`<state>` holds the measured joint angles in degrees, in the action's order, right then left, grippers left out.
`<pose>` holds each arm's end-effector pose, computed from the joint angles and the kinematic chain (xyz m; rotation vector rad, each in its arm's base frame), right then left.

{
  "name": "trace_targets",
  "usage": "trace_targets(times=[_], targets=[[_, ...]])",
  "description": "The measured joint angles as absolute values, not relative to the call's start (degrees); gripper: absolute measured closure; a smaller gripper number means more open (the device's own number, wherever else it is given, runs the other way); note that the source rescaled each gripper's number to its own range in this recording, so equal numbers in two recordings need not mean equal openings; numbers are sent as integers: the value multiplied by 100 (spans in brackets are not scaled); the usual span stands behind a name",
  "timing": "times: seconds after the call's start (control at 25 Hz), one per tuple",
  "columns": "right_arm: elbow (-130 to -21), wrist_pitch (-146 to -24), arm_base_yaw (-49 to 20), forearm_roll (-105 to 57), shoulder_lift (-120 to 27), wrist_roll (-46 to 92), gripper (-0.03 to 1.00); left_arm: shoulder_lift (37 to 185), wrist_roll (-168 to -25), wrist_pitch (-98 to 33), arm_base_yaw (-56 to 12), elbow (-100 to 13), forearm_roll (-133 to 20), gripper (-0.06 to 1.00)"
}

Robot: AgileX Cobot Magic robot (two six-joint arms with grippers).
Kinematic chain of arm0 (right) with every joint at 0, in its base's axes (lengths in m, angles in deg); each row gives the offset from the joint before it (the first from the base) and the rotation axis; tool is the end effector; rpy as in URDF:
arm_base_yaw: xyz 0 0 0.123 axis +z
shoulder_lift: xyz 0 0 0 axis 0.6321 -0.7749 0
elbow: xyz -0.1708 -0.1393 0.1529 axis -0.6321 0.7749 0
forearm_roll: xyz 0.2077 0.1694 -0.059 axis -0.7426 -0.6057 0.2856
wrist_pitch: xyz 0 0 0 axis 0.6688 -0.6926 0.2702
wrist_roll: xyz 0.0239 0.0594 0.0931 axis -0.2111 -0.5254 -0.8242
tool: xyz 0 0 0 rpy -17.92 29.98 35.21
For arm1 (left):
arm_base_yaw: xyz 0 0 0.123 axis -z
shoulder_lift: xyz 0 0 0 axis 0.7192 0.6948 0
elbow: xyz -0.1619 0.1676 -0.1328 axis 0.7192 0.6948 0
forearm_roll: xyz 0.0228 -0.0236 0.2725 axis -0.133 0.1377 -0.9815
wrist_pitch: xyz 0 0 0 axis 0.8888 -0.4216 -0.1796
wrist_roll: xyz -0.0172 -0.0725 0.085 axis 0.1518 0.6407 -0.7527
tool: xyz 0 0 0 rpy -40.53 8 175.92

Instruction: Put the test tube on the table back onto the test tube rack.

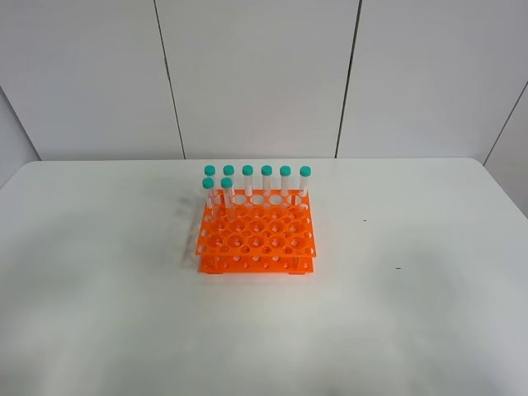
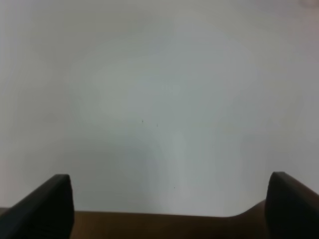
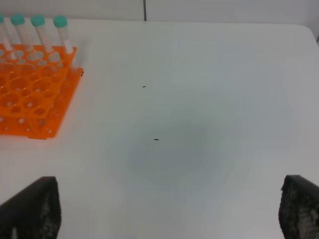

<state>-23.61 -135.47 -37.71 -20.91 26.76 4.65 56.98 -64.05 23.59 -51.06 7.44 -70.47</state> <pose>0.0523 0.0091 0.2805 -0.1029 2.0124 0.0642 0.1006 0.0102 0.2537 -0.0593 2.3613 0.0768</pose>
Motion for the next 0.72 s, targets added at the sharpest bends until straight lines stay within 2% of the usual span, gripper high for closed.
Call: trace_targets(times=[0.32, 0.56, 0.72], targets=[[-2361, -13547, -3771, -2091, 2676, 465, -3, 5306, -6386, 2377, -5101, 773, -7041, -5], [-2361, -13547, -3771, -2091, 2676, 465, -3, 5300, -6386, 2377, -4608, 773, -7041, -5], [-2361, -13542, -3771, -2091, 2676, 465, -3, 5063, -6386, 2377, -4545, 773, -7041, -5]])
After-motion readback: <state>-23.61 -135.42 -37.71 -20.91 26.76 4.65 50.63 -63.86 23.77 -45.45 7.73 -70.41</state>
